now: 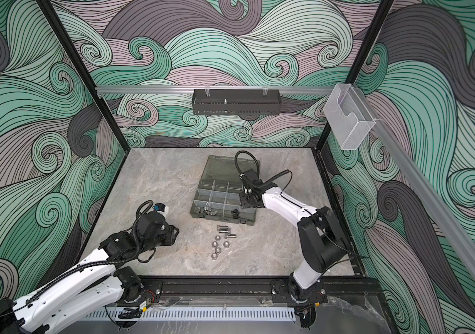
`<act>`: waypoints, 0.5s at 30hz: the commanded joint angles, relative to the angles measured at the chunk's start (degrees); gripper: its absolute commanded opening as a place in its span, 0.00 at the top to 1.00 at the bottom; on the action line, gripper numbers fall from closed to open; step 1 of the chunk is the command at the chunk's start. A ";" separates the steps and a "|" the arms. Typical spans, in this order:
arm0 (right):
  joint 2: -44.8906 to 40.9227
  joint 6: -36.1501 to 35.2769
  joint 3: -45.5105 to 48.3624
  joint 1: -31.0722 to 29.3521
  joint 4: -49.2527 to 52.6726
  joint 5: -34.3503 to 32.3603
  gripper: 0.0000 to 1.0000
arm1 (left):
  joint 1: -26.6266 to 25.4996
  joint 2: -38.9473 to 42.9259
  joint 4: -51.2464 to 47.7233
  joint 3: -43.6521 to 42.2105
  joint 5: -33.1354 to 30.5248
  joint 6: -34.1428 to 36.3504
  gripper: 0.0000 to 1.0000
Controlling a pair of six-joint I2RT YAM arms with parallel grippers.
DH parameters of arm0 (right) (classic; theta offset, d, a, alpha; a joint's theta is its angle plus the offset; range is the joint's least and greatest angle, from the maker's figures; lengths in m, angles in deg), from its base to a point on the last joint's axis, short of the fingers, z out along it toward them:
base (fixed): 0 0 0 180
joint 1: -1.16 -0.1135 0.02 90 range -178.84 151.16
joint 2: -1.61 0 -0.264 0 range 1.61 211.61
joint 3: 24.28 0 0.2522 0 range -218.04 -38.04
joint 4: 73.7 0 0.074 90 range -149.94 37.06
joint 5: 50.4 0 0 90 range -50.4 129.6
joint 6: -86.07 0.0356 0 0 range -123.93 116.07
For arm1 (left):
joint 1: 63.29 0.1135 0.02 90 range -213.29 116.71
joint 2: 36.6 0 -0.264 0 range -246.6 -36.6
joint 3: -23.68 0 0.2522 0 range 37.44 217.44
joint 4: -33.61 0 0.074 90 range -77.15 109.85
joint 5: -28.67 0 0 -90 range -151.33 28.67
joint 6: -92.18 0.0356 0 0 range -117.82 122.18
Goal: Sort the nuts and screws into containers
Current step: 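Carry the black nut with the right gripper into the same compartment, release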
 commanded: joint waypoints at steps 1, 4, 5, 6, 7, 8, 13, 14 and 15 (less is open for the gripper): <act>-1.02 -0.49 -0.92 0.42 0.21 0.55 0.61 | 0.64 0.68 -1.22 1.90 -1.04 -0.26 0.63; -2.29 -0.14 -0.69 0.44 0.53 0.91 0.60 | 0.65 0.53 -1.00 2.02 -0.95 -0.20 0.63; -2.90 0.04 -0.36 0.46 0.54 1.13 0.60 | 0.60 0.33 -1.04 2.02 -0.95 -0.19 0.63; -3.37 0.38 -0.10 0.42 0.58 1.35 0.60 | 0.62 0.37 -0.96 2.02 -1.02 -0.15 0.63; -3.98 0.49 0.25 0.42 0.61 1.47 0.59 | 0.60 0.37 -0.96 1.94 -0.96 -0.19 0.63; -4.65 0.58 0.63 0.47 0.59 1.57 0.59 | 0.64 0.40 -0.88 1.86 -0.97 -0.20 0.63; -6.28 -0.14 1.34 0.51 1.25 1.74 0.58 | 0.63 0.59 -0.93 1.49 -0.97 -0.34 0.63; -6.43 -0.13 1.37 0.57 1.48 1.77 0.58 | 0.60 0.70 -1.00 1.45 -1.04 -0.37 0.63; -6.66 -0.12 1.45 0.54 1.45 1.89 0.58 | 0.60 0.80 -1.04 1.42 -1.02 -0.46 0.63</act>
